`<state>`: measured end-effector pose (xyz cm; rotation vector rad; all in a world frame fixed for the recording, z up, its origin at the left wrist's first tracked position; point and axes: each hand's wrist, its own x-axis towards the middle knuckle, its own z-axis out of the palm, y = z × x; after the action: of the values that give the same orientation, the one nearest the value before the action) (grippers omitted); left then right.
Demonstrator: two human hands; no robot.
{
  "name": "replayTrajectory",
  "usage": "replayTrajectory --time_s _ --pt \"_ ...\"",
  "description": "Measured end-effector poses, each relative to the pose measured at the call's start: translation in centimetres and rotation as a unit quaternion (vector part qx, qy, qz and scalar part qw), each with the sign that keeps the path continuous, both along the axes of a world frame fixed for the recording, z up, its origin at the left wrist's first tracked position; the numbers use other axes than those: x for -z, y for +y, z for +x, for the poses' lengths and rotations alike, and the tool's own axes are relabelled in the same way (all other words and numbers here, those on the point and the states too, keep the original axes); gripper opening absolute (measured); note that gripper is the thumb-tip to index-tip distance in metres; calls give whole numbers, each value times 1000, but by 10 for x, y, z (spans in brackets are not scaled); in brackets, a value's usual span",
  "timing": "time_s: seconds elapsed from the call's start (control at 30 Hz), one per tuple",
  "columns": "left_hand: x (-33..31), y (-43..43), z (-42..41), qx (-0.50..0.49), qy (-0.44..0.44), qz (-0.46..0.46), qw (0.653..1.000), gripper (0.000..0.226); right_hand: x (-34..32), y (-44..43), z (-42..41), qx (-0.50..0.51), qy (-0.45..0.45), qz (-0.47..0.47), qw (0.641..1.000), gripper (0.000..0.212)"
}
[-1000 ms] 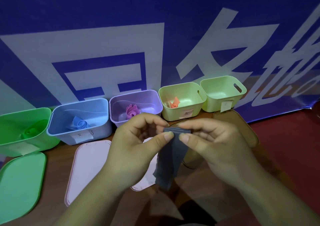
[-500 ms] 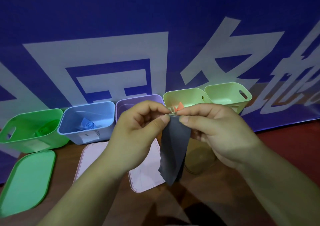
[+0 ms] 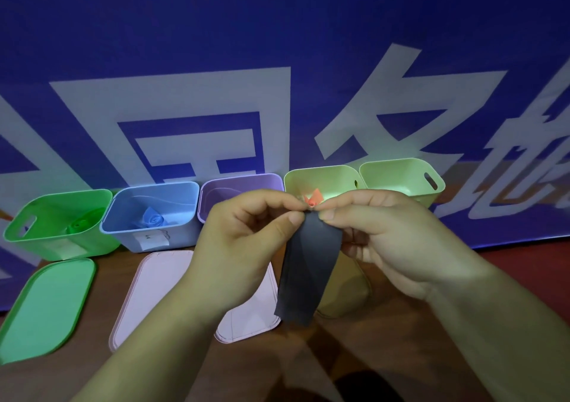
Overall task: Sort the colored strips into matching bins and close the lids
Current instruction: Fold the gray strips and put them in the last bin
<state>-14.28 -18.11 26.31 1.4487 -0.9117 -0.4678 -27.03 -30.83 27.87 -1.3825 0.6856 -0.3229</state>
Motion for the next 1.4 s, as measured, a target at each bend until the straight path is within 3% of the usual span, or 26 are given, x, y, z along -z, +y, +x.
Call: replayTrajectory --time_s 0.07,0.13,0.3,0.4,0.7,1.1,1.4 --pt "-1 -5 -8 -9 14 5 1000 19 -1 -4 -8 1 -23 -31 999 9" --pt "-3 -10 -15 -22 32 9 999 16 -1 -8 -15 11 -46 -121 992 11" --pt "-1 -22 -24 -54 103 17 993 15 3 -19 -32 2 -131 -284 950 24" --pt "-2 -28 -30 -60 146 15 987 16 4 -25 -40 -16 -118 -325 938 24" --pt "-5 -39 -45 -33 188 13 982 18 -2 -36 -56 -22 -92 -293 952 28" --pt "-6 -38 -48 41 12 44 998 34 -6 -49 -60 -9 -55 -173 983 26" --pt "-11 -42 -43 24 6 11 1000 36 -7 -55 -55 -10 -21 -99 995 23"
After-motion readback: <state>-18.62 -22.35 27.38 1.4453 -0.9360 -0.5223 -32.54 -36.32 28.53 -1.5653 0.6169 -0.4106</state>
